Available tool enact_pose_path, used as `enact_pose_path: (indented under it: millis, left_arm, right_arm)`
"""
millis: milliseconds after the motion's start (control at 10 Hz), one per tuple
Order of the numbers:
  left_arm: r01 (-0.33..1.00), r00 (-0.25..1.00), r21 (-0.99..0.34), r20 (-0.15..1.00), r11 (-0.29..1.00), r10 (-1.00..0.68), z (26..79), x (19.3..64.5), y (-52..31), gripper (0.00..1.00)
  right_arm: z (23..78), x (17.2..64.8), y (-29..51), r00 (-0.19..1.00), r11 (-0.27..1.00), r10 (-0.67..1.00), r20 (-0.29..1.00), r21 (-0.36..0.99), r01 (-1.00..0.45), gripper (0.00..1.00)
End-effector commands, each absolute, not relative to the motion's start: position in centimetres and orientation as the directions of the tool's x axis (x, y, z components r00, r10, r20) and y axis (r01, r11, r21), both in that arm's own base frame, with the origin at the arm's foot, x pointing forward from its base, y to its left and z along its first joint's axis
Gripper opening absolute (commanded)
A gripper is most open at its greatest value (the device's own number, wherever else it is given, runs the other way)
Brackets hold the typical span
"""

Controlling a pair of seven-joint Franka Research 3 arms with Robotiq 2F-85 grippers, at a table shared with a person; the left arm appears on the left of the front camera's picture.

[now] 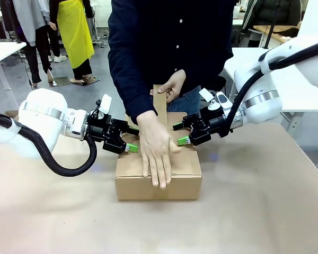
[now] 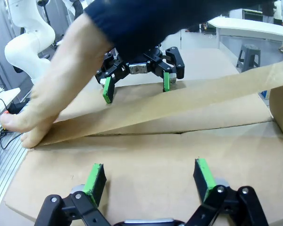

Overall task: Pack the gift set into the box.
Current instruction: Press and hold the closed box until the human finishes sealing it.

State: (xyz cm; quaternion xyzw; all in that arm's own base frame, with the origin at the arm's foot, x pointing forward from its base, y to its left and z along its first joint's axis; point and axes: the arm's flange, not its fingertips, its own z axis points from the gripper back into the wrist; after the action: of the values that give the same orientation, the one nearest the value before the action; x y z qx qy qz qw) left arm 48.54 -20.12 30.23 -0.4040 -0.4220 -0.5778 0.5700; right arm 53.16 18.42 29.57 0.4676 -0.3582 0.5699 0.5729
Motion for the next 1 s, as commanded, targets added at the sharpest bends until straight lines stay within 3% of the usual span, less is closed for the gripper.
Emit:
enact_pose_path:
  millis: [0, 900]
  left_arm:
    - [1.000, -0.022, 0.026, 0.946, 0.008, -0.324, 30.08, 48.33, -20.04, 1.00]
    - [1.000, -0.022, 0.026, 0.946, 0.008, -0.324, 30.08, 48.33, -20.04, 1.00]
  right_arm:
    - [29.17, 52.96, 18.43, 0.109, -0.067, 0.317, 0.942, 0.137, -0.988, 1.00]
    - [29.17, 52.96, 18.43, 0.109, -0.067, 0.317, 0.942, 0.137, -0.988, 1.00]
